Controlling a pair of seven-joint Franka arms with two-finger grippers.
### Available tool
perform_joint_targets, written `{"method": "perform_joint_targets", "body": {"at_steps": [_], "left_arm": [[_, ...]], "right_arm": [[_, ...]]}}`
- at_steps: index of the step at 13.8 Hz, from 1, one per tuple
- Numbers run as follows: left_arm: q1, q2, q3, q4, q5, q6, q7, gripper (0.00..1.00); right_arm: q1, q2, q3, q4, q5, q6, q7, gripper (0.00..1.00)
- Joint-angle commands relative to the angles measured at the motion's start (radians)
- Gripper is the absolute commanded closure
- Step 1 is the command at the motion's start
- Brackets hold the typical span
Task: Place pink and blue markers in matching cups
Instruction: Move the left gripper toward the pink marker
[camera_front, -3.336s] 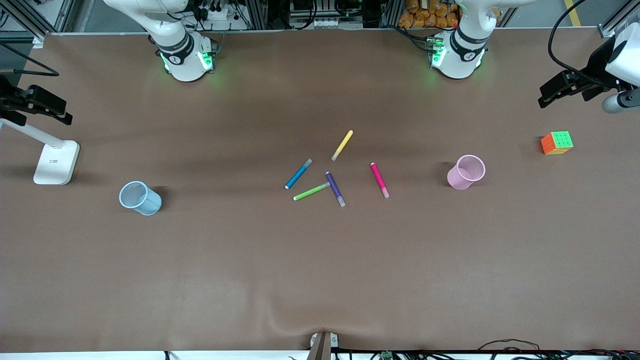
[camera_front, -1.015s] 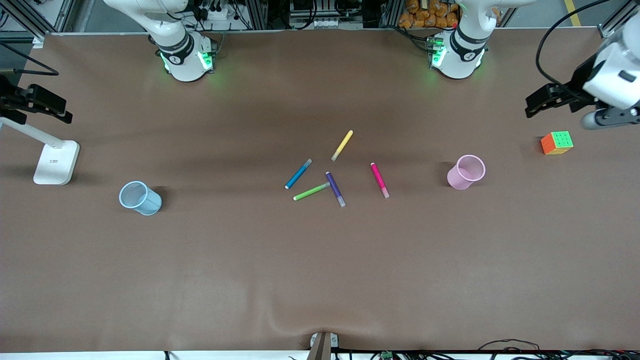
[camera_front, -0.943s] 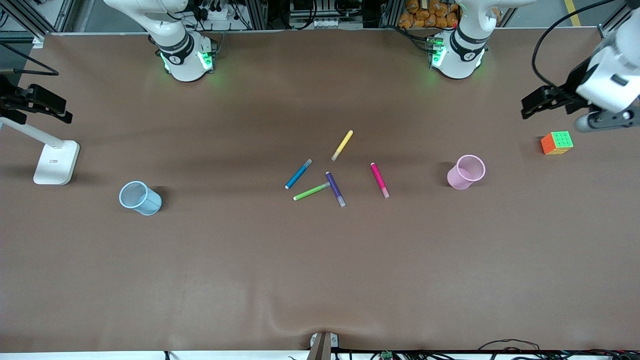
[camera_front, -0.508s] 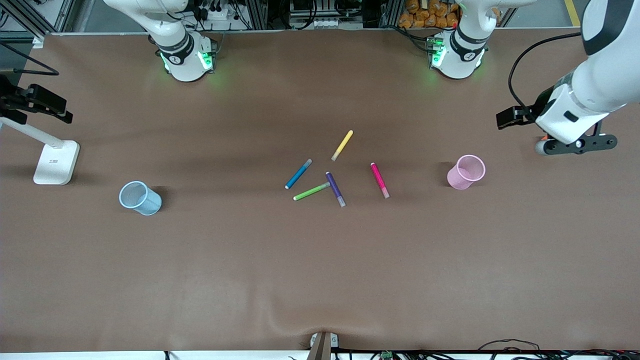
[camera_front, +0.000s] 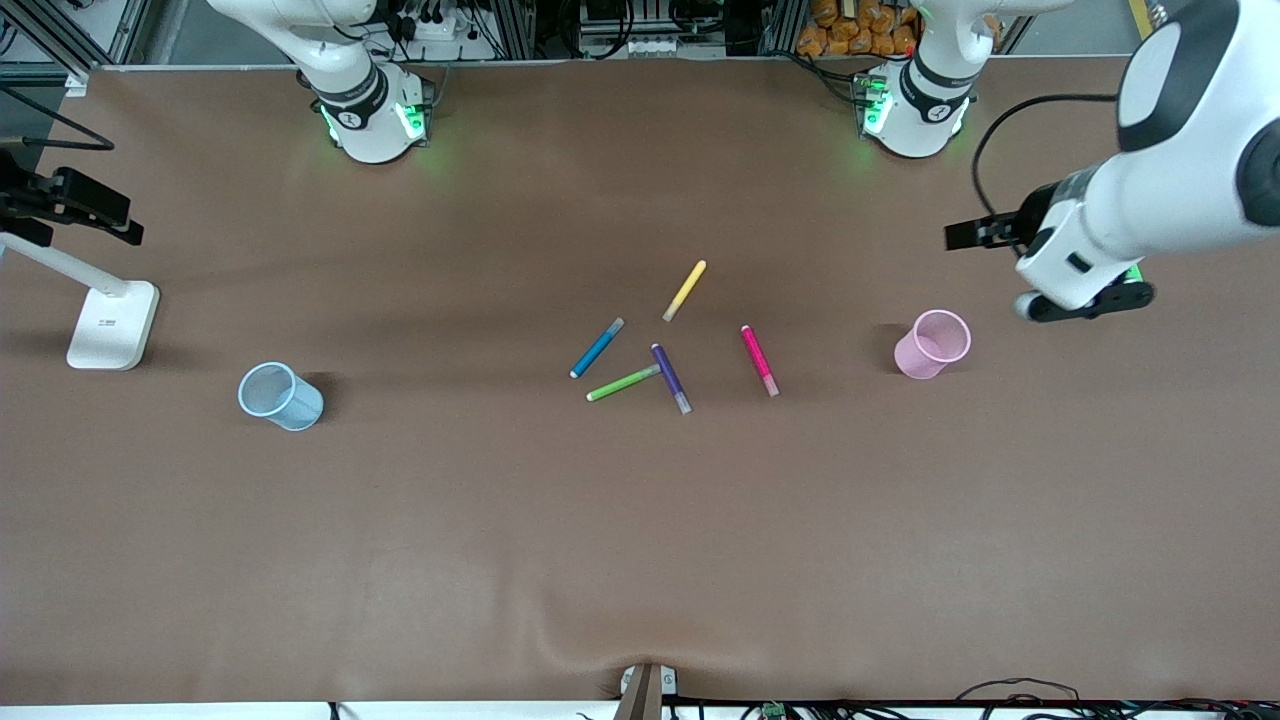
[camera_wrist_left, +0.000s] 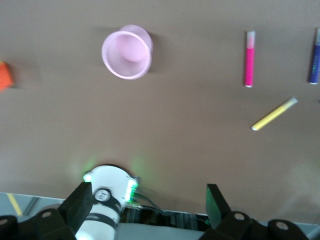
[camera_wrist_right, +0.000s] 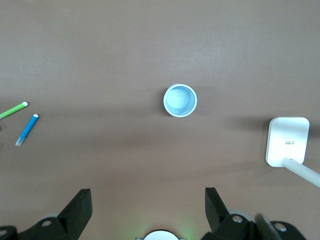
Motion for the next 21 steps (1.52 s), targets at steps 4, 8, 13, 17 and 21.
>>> {"method": "perform_joint_targets", "body": {"at_steps": [4,8,13,17,21], "left_arm": [[-0.101,0.154,-0.004,0.034,-0.115,-0.018,-0.252,0.0],[-0.136,0.232,-0.005,0.048,-0.154,0.026,-0.297,0.0],[-0.17,0.311,-0.005,0.046,-0.222,0.088,-0.321,0.0],[-0.216,0.363,-0.004,0.046,-0.222,0.149,-0.407,0.0],[-0.216,0.426,-0.005,0.04,-0.231,0.177,-0.407,0.0]], "right_arm": [[-0.033,0.003,0.011,0.007,0.032,-0.011,-0.017,0.0],[-0.033,0.002,0.011,0.009,0.032,-0.011,-0.02,0.0],[-0.033,0.003,0.011,0.007,0.032,-0.011,-0.02,0.0],[-0.035,0.005,0.011,0.007,0.032,-0.011,-0.018,0.0],[-0.036,0.005,0.011,0.009,0.032,-0.011,-0.018,0.0]]}}
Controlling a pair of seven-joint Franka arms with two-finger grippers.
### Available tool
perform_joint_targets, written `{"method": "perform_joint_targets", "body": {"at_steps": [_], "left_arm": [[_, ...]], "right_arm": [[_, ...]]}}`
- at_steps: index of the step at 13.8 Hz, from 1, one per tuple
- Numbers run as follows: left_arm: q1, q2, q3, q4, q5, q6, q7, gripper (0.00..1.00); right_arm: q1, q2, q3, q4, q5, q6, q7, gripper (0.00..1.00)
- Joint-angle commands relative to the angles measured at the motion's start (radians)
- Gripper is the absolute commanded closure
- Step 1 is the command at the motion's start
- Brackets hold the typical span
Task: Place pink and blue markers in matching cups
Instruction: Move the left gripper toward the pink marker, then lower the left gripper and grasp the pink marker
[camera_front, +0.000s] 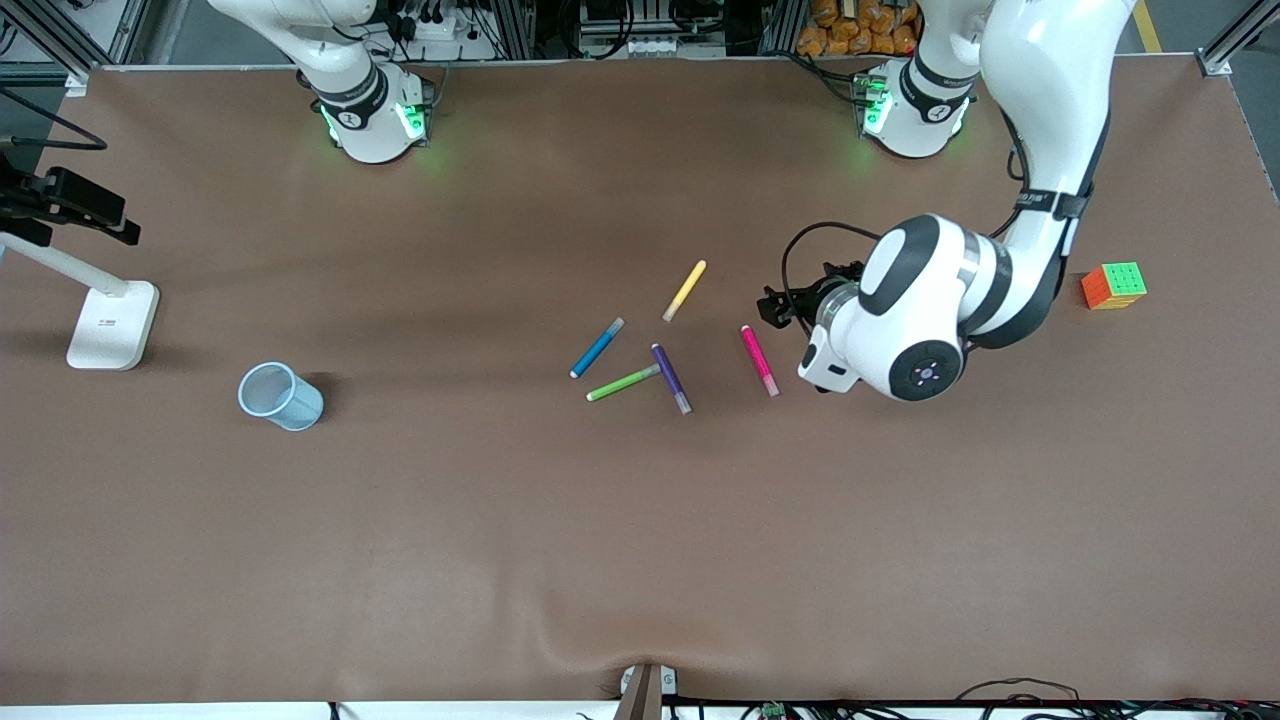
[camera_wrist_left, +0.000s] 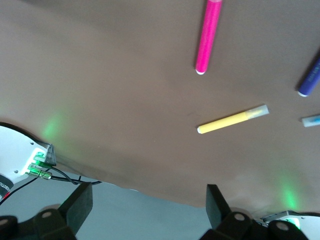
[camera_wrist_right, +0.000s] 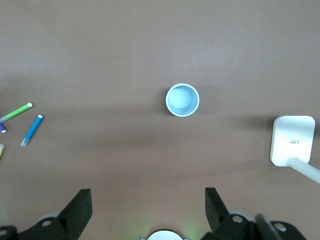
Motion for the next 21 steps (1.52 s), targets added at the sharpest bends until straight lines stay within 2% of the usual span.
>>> {"method": "perform_joint_targets", "body": {"at_steps": [1,10,13,17,21], "left_arm": [[0.0,0.046,0.003,0.018,-0.031,0.024,-0.016,0.0],[0.042,0.192,0.023,0.025,-0.075,0.211,-0.016,0.0],[0.04,0.219,0.023,0.025,-0.078,0.284,-0.017,0.07],[0.04,0.255,0.023,0.042,-0.094,0.341,-0.017,0.1],[0.032,0.298,0.023,0.07,-0.094,0.395,-0.017,0.25]], "right_arm": [[-0.022,0.004,0.011,0.009,0.016,-0.01,-0.017,0.0],[-0.019,0.035,0.011,0.012,0.014,-0.007,-0.018,0.0],[-0.015,0.073,0.013,0.016,-0.003,-0.007,-0.018,0.0],[-0.022,0.133,0.011,0.016,-0.004,-0.007,-0.018,0.0],[-0.019,0.161,0.011,0.015,-0.019,-0.01,-0.012,0.0]]}}
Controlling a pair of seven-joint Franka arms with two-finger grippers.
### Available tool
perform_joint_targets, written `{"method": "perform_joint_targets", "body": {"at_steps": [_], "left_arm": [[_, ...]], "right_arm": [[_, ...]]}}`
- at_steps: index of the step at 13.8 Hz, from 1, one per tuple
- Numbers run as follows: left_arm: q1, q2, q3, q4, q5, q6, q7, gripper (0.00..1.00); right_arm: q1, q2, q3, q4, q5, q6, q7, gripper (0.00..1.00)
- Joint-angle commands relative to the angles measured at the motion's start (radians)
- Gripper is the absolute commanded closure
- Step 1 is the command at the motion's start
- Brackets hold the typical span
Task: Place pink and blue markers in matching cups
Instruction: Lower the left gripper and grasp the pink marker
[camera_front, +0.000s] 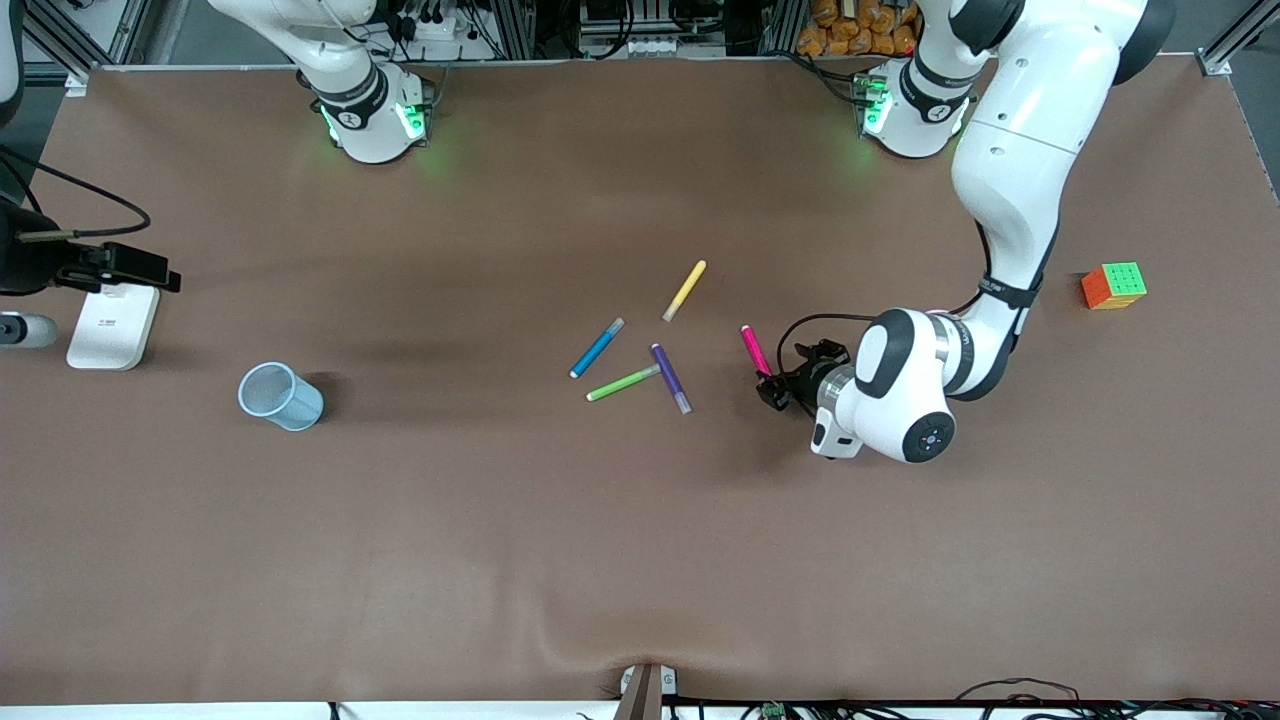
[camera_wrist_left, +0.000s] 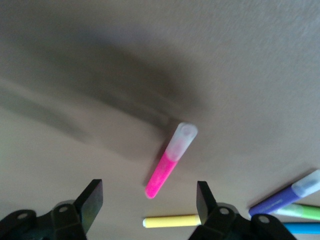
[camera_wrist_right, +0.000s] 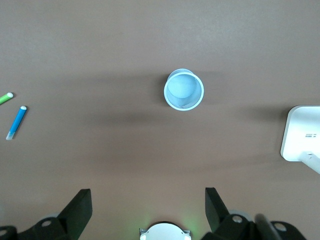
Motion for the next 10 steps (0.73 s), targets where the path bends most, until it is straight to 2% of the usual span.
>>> {"method": "perform_joint_targets", "body": {"at_steps": [1,2,4,6,10], "left_arm": [[-0.013,0.037,0.003,0.037,-0.018,0.028,-0.016,0.29],[-0.013,0.037,0.003,0.037,-0.018,0.028,-0.016,0.34],[-0.015,0.04,0.003,0.037,-0.018,0.031,-0.016,0.36],[-0.016,0.046,0.003,0.037,-0.018,0.039,-0.016,0.4],[-0.016,0.068,0.003,0.037,-0.015,0.073,-0.014,0.48]], "right_arm": [[-0.013,0.019,0.012,0.017,-0.042,-0.009,-0.009,0.0],[-0.013,0.022,0.012,0.019,-0.049,-0.004,-0.015,0.0],[-0.003,0.036,0.014,0.017,-0.063,0.022,-0.016,0.0],[0.034,0.048,0.015,0.011,-0.132,0.052,-0.012,0.0],[0.088,0.064,0.018,0.005,-0.125,0.04,0.117,0.0]]}}
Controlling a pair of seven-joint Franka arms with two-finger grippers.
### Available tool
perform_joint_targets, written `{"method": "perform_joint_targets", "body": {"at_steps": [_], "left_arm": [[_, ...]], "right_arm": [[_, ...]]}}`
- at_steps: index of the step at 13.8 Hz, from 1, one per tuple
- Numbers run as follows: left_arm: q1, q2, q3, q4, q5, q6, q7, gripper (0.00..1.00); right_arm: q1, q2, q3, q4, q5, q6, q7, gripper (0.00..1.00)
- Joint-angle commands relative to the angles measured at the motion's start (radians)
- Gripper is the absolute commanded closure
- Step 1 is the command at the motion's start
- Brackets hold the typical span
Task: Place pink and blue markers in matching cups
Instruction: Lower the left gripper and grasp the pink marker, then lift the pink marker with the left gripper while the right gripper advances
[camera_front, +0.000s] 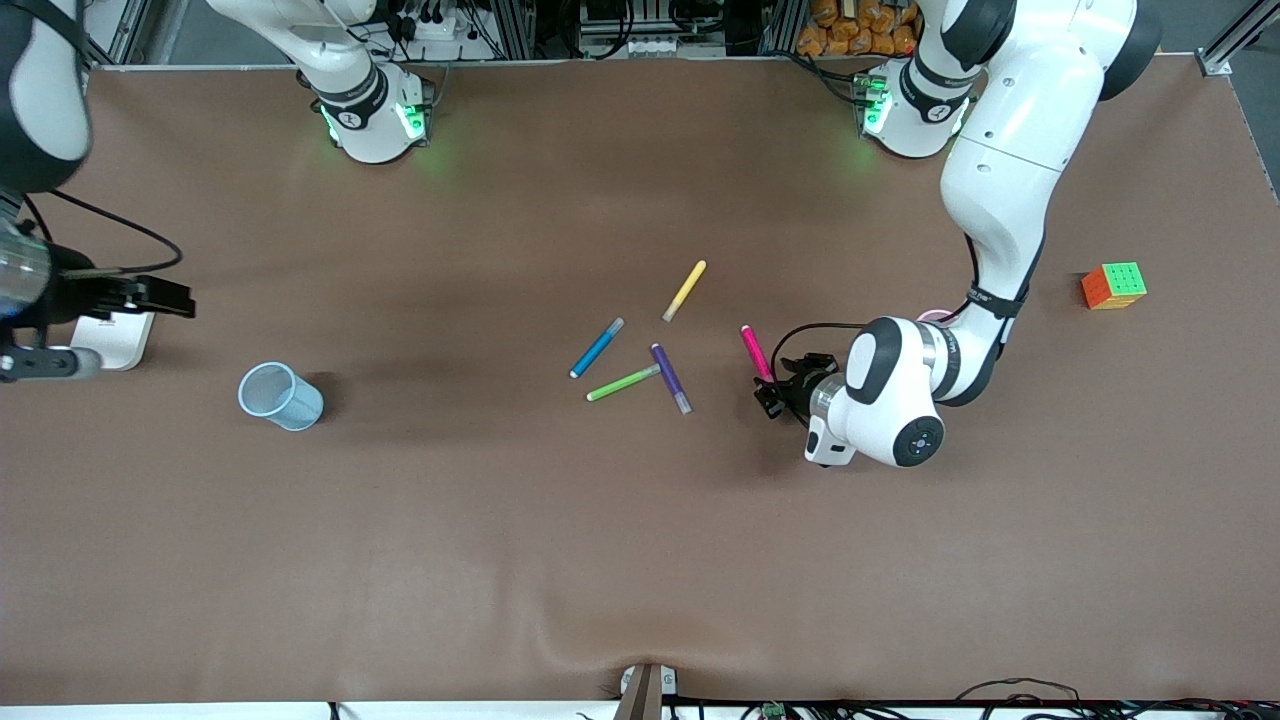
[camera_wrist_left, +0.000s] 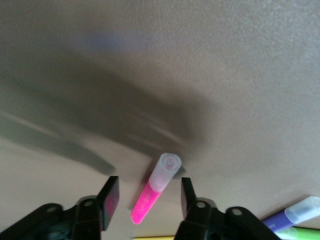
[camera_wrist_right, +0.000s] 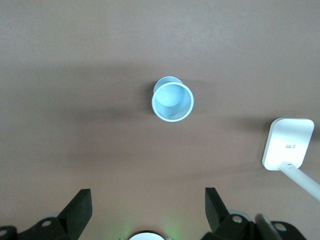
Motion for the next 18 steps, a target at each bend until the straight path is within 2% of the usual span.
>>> {"method": "perform_joint_targets", "body": {"at_steps": [1,4,9,11,13,15,17,18], "left_arm": [[-0.007,0.024,0.004,0.021,-0.013,0.016,-0.014,0.56],[-0.016,0.015,0.004,0.02,-0.006,0.022,-0.013,1.0],[-0.013,-0.042,0.007,0.021,-0.006,0.017,-0.035,1.0],[-0.013,-0.114,0.018,0.018,0.029,-0.015,-0.068,1.0],[-0.01,-0.192,0.016,0.02,0.118,-0.076,-0.069,1.0],[-0.004,-0.255,0.018,0.021,0.135,-0.122,-0.068,1.0],[0.007,-0.303,0.019,0.038,0.151,-0.171,-0.063,1.0],[0.021,-0.315,0.021,0.062,0.168,-0.214,-0.062,1.0]], "right_arm": [[0.042,0.004,0.006,-0.016,-0.021,-0.009,0.122,0.0],[0.06,0.0,0.006,-0.041,0.062,-0.032,0.233,0.0],[0.119,-0.013,0.006,-0.093,0.111,-0.044,0.362,0.0],[0.151,-0.025,0.006,-0.117,0.13,-0.038,0.45,0.0],[0.203,-0.025,0.006,-0.127,0.13,-0.035,0.532,0.0],[0.244,-0.022,0.008,-0.144,0.14,-0.021,0.665,0.0],[0.245,-0.025,0.006,-0.177,0.25,0.003,0.763,0.0],[0.246,-0.026,0.006,-0.196,0.266,0.021,0.796,0.0]]}}
